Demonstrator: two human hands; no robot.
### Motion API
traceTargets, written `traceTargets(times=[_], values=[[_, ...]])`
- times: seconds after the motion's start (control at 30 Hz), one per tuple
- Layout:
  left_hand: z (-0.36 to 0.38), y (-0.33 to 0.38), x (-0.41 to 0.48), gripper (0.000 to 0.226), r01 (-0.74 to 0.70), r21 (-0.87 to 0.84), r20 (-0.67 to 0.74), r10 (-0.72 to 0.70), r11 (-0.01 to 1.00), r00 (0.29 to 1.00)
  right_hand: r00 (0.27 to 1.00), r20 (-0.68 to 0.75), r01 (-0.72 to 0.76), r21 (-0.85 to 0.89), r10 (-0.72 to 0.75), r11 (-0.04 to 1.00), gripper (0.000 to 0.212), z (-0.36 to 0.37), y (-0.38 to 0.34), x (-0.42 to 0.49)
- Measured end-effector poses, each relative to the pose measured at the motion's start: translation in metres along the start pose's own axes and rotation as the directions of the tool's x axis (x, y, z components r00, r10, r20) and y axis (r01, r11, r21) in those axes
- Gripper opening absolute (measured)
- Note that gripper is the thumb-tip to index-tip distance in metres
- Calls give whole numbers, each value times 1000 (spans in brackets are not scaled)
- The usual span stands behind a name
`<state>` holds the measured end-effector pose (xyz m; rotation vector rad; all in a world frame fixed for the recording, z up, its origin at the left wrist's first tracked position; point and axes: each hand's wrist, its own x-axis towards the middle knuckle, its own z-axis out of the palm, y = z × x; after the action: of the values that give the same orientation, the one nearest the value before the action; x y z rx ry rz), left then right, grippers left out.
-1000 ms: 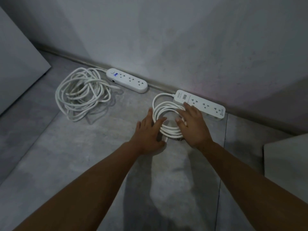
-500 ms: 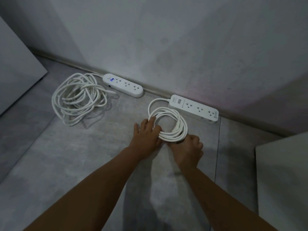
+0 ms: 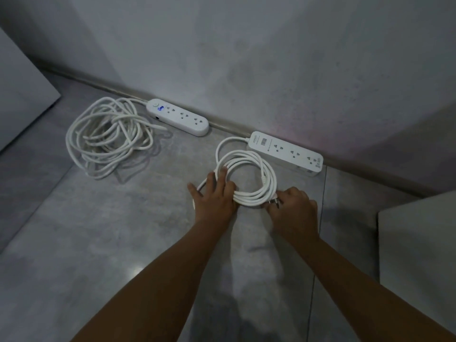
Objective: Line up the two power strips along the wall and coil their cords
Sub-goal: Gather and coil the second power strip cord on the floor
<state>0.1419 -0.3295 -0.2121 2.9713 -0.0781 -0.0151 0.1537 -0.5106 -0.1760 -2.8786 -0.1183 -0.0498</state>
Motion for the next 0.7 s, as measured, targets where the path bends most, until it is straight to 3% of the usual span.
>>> traceTargets(times=[0.1,0.17,0.2,0.3,0.43,0.57,0.7], values=[[-2,4,2,22,26,34,109,-29,999,994,997,53,63,-118,-57,991,14,-6,10,-6],[-5,9,6,26,63,49,103,-68,997,992,995,93,57,-158,-42,986,15,-10,15,-10],[-5,12,9,31,67,55,139,-74,996,988,993,121,19,-125,-4,992,16,-9,16,-9],[-12,17,23,41,95,26,279,-98,995,955,951,271,-202,192,146,960,22,-8,10,5],[-22,14,25,55,71,-36,324,-56,997,944,883,428,-418,522,195,743,31,-21,-9,28],[-29,7,11,61,-17,-90,212,36,996,977,801,547,-568,563,244,601,33,-33,-12,33],[-38,2,1,59,-104,-95,221,123,990,967,837,484,-526,586,254,616,41,-29,-16,22]])
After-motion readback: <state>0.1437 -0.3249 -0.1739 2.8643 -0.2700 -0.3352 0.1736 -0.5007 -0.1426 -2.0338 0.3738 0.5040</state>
